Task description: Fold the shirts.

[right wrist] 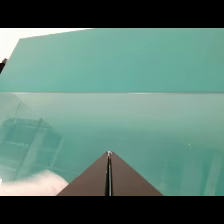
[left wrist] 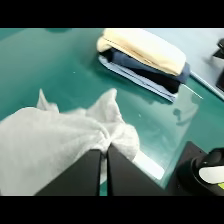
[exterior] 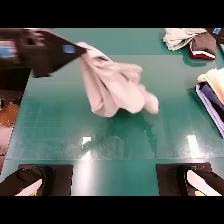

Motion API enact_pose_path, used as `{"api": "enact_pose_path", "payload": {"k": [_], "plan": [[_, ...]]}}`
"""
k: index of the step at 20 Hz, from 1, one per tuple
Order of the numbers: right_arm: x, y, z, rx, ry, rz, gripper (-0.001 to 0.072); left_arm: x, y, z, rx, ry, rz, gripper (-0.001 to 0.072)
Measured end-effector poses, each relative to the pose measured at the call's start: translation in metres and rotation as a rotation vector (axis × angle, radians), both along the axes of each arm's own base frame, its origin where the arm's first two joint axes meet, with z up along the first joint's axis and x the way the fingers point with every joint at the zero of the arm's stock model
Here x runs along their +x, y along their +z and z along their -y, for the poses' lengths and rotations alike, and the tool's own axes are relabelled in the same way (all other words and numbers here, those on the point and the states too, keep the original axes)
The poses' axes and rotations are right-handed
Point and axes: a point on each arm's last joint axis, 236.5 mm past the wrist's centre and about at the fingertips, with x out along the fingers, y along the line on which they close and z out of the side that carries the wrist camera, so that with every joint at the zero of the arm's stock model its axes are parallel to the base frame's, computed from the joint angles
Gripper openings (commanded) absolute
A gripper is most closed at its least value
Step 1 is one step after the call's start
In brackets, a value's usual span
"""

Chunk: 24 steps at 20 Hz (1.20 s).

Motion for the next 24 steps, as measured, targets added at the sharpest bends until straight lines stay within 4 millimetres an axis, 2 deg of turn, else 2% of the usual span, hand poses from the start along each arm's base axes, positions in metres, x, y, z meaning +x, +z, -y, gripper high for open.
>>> {"api": "enact_pose_path", "payload": {"k": [2,4,5,6,7,10,12,15,17,19,21,24], "plan": [[-0.001,0.0,0.0,-0.001,0.0,0.0,0.0014,0.025,-0.032,0.015,0.056,-0.01,-0.044,0.0022],[-0.002,-0.001,-0.001,-0.003,0.006,-0.007,0.0014,0.056,-0.066,0.014,0.119,0.025,-0.095,0.0025],[-0.003,-0.002,-0.002,-0.003,0.009,-0.012,0.0014,0.074,-0.085,0.008,0.151,0.056,-0.135,0.0248],[-0.004,-0.003,-0.002,-0.005,0.012,-0.017,0.0014,0.088,-0.102,-0.001,0.176,0.089,-0.176,0.0556],[-0.004,-0.004,-0.002,-0.005,0.014,-0.02,0.0014,0.101,-0.117,-0.012,0.196,0.121,-0.225,0.0642],[-0.005,-0.005,-0.003,-0.007,0.016,-0.025,0.0014,0.117,-0.158,-0.052,0.278,0.202,-0.369,0.0642],[-0.005,-0.006,-0.003,-0.007,0.017,-0.027,0.0014,0.111,-0.188,-0.071,0.347,0.217,-0.468,0.0643],[-0.005,-0.006,-0.003,-0.007,0.018,-0.029,0.0014,0.094,-0.242,-0.086,0.417,0.218,-0.628,0.0643],[-0.006,-0.007,-0.003,-0.008,0.02,-0.032,0.0014,0.082,-0.283,-0.091,0.434,0.228,-0.731,0.0643],[-0.007,-0.008,-0.004,-0.009,0.025,-0.04,0.0014,0.075,-0.314,-0.086,0.389,0.244,-0.805,0.0643],[-0.008,-0.01,-0.005,-0.01,0.03,-0.048,0.0014,0.075,-0.336,-0.079,0.322,0.274,-0.849,0.0643],[-0.01,-0.012,-0.006,-0.012,0.037,-0.059,0.0014,0.078,-0.358,-0.074,0.276,0.307,-0.88,0.0643]]}}
